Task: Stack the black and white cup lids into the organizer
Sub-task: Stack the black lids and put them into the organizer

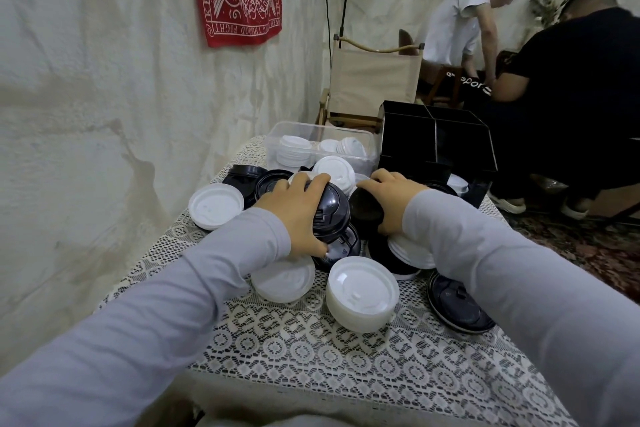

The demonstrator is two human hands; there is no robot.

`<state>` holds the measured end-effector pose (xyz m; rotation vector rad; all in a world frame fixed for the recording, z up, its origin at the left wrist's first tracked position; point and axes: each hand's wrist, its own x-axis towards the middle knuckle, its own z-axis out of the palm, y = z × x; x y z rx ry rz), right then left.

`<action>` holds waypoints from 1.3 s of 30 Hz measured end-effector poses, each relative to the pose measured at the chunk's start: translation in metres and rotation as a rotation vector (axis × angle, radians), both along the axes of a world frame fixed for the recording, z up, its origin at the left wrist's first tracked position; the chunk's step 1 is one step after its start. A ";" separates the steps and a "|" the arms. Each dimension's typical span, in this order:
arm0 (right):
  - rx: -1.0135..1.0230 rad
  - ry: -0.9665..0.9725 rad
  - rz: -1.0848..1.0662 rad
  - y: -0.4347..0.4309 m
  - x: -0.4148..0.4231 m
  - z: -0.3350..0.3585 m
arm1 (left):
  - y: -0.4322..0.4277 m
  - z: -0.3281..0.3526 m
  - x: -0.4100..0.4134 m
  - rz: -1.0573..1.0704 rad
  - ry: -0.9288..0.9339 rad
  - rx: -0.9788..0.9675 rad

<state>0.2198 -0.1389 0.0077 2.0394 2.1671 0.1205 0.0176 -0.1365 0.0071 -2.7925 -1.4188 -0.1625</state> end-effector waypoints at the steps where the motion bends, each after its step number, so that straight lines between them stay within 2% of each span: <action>1: 0.013 0.027 -0.006 -0.001 0.002 0.001 | 0.000 0.000 -0.001 -0.001 -0.001 0.002; 14: 0.225 0.406 0.103 -0.036 0.004 0.005 | 0.000 0.004 -0.005 0.021 0.009 0.035; 22: 0.175 0.625 0.090 -0.043 0.005 -0.002 | -0.001 0.007 -0.010 0.031 -0.029 0.034; 31: 0.132 0.814 0.006 -0.044 -0.006 -0.008 | 0.000 0.005 -0.010 0.049 -0.029 0.048; 36: 0.139 0.846 -0.082 -0.037 -0.009 -0.004 | 0.002 0.008 -0.010 0.060 -0.050 0.060; 39: 0.235 1.043 -0.158 -0.029 -0.012 -0.003 | 0.002 0.010 -0.010 0.057 -0.054 0.058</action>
